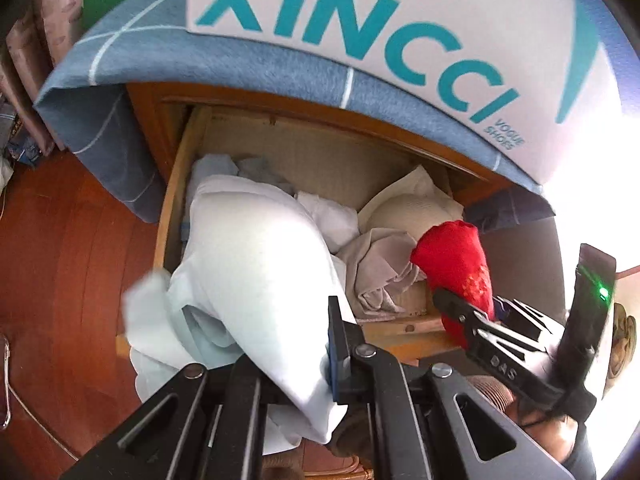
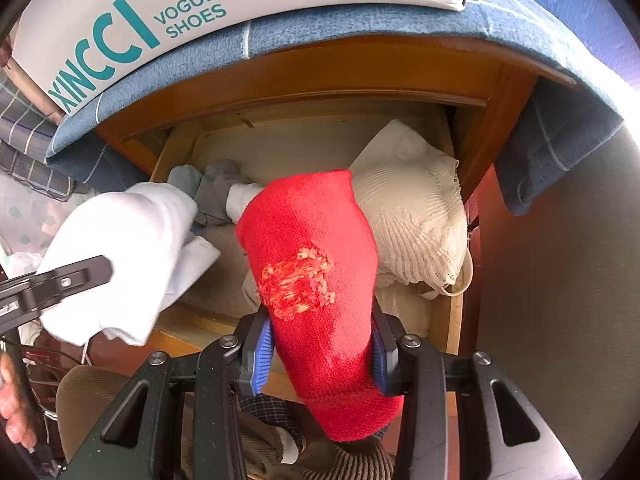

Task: Take underwear out of drawer
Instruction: 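Grasp the white fabric item with the left gripper and lift it, then carry the white fabric item into the white box and open the left gripper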

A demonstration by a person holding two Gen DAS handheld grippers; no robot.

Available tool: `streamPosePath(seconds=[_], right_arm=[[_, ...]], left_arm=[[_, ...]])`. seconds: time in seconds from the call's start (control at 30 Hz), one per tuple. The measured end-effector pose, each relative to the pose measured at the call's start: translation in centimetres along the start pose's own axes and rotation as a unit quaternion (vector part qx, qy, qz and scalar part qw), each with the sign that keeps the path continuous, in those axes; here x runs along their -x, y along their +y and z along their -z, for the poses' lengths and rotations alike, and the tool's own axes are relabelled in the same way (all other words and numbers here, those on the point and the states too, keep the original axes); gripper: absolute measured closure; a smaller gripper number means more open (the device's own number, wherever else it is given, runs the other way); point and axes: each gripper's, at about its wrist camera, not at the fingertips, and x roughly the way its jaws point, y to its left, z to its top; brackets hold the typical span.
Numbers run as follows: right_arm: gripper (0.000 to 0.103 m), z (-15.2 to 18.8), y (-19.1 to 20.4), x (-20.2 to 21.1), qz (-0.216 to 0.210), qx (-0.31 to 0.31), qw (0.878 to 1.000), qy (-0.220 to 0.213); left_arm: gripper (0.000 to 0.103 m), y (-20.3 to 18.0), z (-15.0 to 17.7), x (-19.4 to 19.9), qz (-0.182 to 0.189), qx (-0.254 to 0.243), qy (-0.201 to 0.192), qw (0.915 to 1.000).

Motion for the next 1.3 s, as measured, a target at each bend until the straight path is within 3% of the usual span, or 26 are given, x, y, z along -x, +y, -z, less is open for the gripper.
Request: streamPosePath(seconds=[0.23, 0.5, 0.73, 1.03, 1.3], right_arm=[[0.066, -0.1, 0.3, 0.0, 0.010, 0.004, 1.000, 0.001], [0.066, 0.0, 0.4, 0.0, 0.014, 0.005, 1.000, 0.001], [0.066, 0.0, 0.4, -0.1, 0.015, 0.005, 1.000, 0.002], [0.066, -0.1, 0.4, 0.0, 0.016, 0.005, 1.000, 0.003], [0.066, -0.1, 0.5, 0.0, 0.017, 0.006, 1.000, 0.002]], left_arm=[[0.096, -0.7, 1.0, 3.5, 0.007, -0.027, -0.019, 0.9994], [0.096, -1.0, 1.7, 7.1, 0.025, -0.031, -0.043, 0.9983], [0.096, -1.2, 1.0, 9.9, 0.051, -0.023, -0.042, 0.9975], [0.096, -3.9, 0.0, 17.7, 0.067, -0.065, -0.106, 0.9899], [0.096, -7.7, -2.8, 25.4, 0.057, -0.114, -0.192, 0.9730]])
